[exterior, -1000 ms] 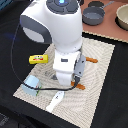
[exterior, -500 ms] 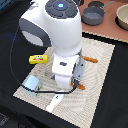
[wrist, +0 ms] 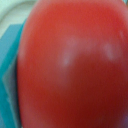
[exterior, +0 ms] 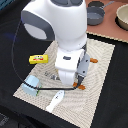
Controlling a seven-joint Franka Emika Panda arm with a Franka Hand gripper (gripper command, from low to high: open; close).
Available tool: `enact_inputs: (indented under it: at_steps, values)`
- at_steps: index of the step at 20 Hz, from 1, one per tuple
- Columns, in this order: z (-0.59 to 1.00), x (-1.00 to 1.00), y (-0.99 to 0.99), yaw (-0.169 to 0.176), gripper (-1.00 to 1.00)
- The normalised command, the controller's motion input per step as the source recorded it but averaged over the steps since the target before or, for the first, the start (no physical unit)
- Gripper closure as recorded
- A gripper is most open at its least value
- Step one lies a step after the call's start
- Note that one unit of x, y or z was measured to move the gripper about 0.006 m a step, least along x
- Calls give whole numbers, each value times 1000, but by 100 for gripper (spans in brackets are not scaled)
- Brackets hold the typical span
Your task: Interact with the objects in diverse but meaningful ways.
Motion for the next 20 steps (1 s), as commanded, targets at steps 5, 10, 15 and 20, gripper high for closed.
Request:
enact_inputs:
  at_steps: [5,10,15,20]
  values:
    - [869,279,559,0,100]
    - [754,209,588,0,100]
    - [528,79,586,0,100]
    - [323,82,697,9,100]
